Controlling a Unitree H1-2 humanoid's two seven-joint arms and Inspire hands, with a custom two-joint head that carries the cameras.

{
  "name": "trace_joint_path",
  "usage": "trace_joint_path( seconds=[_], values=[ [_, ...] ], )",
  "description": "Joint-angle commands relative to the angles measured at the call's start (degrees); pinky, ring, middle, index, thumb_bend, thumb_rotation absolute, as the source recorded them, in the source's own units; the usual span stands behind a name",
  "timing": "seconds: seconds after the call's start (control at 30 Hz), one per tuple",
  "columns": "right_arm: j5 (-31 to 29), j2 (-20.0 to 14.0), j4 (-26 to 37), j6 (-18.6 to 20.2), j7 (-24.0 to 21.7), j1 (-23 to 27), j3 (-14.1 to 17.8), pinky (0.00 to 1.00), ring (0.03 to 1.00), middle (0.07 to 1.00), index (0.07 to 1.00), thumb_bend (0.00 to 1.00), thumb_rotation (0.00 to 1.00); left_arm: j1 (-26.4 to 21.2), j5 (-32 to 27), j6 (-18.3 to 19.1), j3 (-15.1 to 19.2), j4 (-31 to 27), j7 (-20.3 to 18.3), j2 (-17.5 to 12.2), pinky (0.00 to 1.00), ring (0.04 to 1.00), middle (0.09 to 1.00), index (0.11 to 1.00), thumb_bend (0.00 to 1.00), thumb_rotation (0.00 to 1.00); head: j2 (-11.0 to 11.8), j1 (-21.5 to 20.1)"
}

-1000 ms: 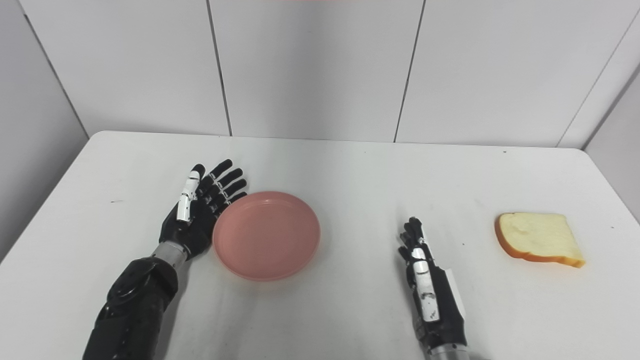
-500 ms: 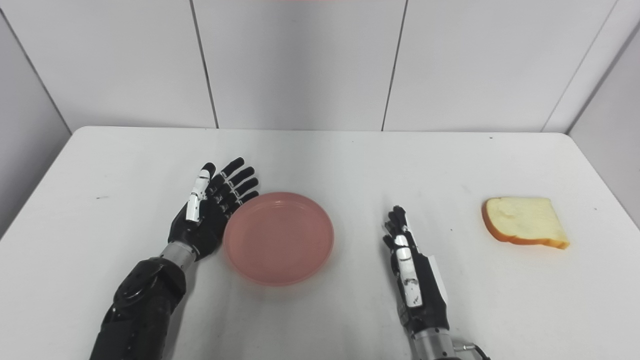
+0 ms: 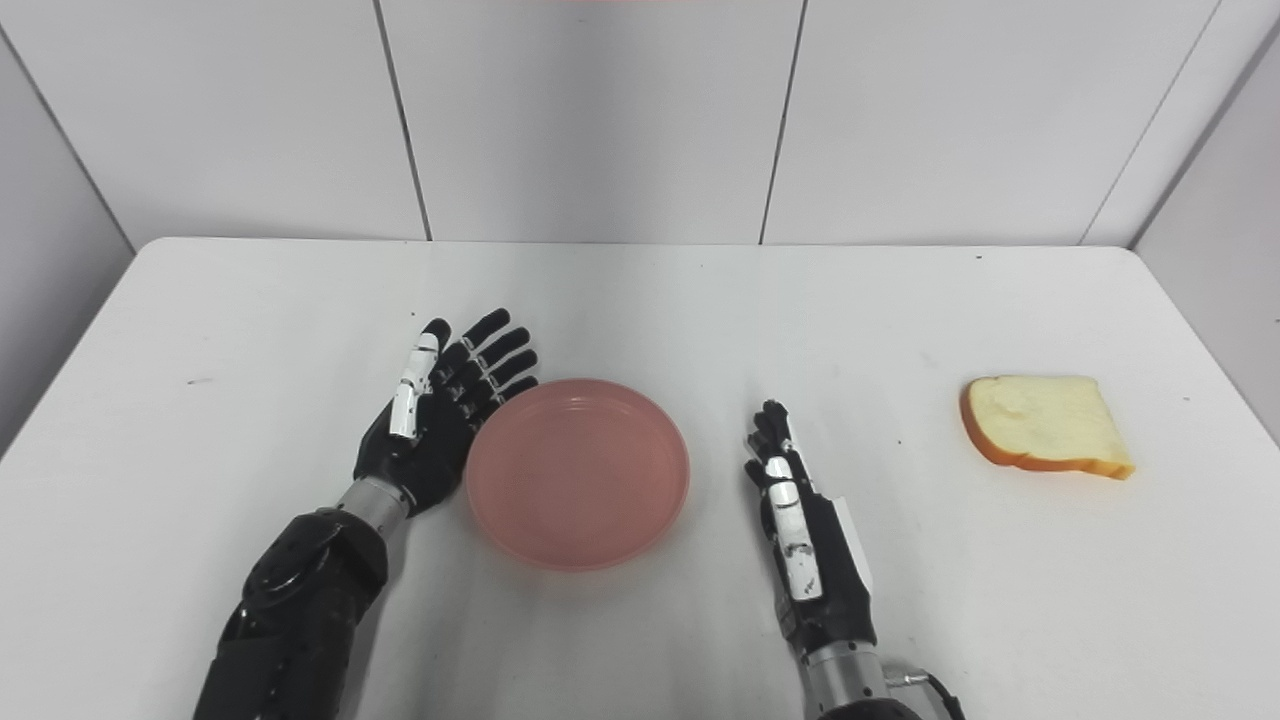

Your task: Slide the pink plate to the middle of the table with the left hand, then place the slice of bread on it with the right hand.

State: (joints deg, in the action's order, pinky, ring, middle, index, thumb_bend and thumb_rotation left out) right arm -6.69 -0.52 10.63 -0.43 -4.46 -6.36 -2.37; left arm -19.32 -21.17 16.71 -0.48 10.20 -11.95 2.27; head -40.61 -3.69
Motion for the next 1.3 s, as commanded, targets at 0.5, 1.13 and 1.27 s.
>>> trace_joint_path(
  seconds=[0.5, 1.13, 1.27],
  values=[
    [0.3, 0.2, 1.9, -1.4, 2.0, -0.8, 1.7, 0.98, 0.967, 0.982, 0.972, 0.39, 0.99, -1.0, 1.1, -3.5, -0.1, 3.9, -1.7, 0.6, 0.86, 0.871, 0.869, 0.863, 0.41, 1.0, 0.3, -1.4],
    [-0.8, -11.5, 14.5, 9.4, 1.4, 7.3, 10.1, 0.99, 0.964, 1.0, 1.0, 0.71, 0.82, -1.0, -1.2, -4.6, 2.6, 7.3, -4.7, -0.2, 0.85, 0.867, 0.867, 0.849, 0.4, 1.0, 0.9, -6.4],
    [1.3, -15.7, 16.3, 12.1, 0.3, 7.7, 10.6, 0.99, 0.972, 1.0, 1.0, 0.77, 0.83, -0.9, -1.4, -4.2, 3.3, 7.4, -4.9, -0.8, 0.85, 0.865, 0.859, 0.844, 0.4, 1.0, 1.4, -9.2]
  ],
)
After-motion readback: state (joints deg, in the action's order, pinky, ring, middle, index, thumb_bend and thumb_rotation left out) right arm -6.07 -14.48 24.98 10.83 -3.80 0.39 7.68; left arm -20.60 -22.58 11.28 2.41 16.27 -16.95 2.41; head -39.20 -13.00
